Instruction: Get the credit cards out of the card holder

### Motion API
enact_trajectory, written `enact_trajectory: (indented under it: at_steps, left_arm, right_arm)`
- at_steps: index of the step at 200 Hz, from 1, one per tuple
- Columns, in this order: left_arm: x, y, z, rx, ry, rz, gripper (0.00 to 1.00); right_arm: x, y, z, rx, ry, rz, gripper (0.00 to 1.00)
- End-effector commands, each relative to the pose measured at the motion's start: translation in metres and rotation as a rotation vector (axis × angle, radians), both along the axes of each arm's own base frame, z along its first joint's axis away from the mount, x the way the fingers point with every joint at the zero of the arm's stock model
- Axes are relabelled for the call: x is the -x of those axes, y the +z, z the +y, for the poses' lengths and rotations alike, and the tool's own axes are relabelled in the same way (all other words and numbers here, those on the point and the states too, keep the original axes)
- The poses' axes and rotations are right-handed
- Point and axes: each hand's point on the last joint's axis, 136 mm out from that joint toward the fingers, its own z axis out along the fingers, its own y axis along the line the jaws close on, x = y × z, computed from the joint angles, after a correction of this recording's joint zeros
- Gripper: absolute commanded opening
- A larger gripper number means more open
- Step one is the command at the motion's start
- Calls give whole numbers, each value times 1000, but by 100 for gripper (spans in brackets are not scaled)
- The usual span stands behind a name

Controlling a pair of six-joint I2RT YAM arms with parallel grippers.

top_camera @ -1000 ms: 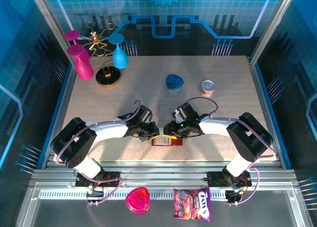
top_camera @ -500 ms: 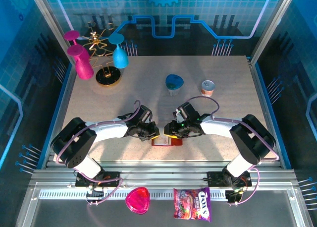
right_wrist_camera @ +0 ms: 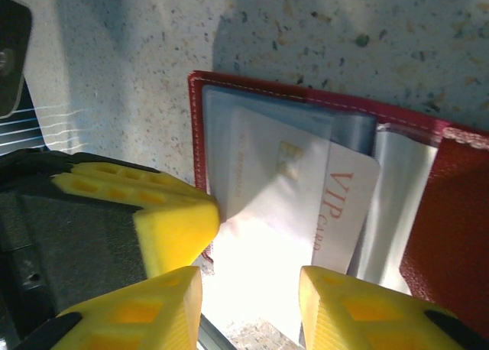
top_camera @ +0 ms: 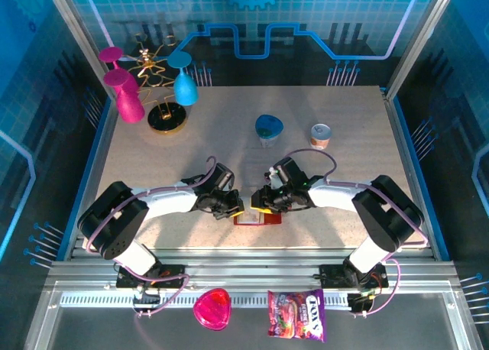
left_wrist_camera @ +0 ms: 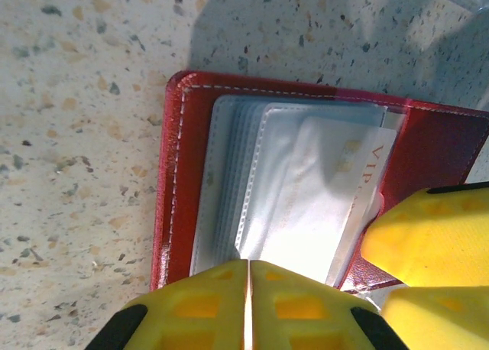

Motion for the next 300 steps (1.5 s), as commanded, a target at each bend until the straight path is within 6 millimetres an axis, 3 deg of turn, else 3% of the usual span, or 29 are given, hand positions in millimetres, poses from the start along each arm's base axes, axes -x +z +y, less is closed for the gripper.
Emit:
enact_trajectory:
  at_steps: [1,117,166,210,255,300]
  left_arm:
    - [0,-1,5,-26,-3,2,9]
    - [0,-3,4,-23,-1,5,9]
    - [-1,1,2,-13,-2,-2,9]
    - [-7,16,-2,10,-2,-32,9]
    - [-9,22,-4,25,-5,-42,8]
    - [-5,11,-3,7,-8,-16,6]
  right_arm:
    - [6,-11,-1,5,9,36,38]
    - [-2,-12,-12,85,-7,-3,38]
    - [-8,1,-12,67,-23,-48,38]
    - [-12,21,-14,37,-40,-95,38]
    - [-7,16,-19,-3,-35,-63,38]
    - [-5,9,-20,-37,-40,-43,36]
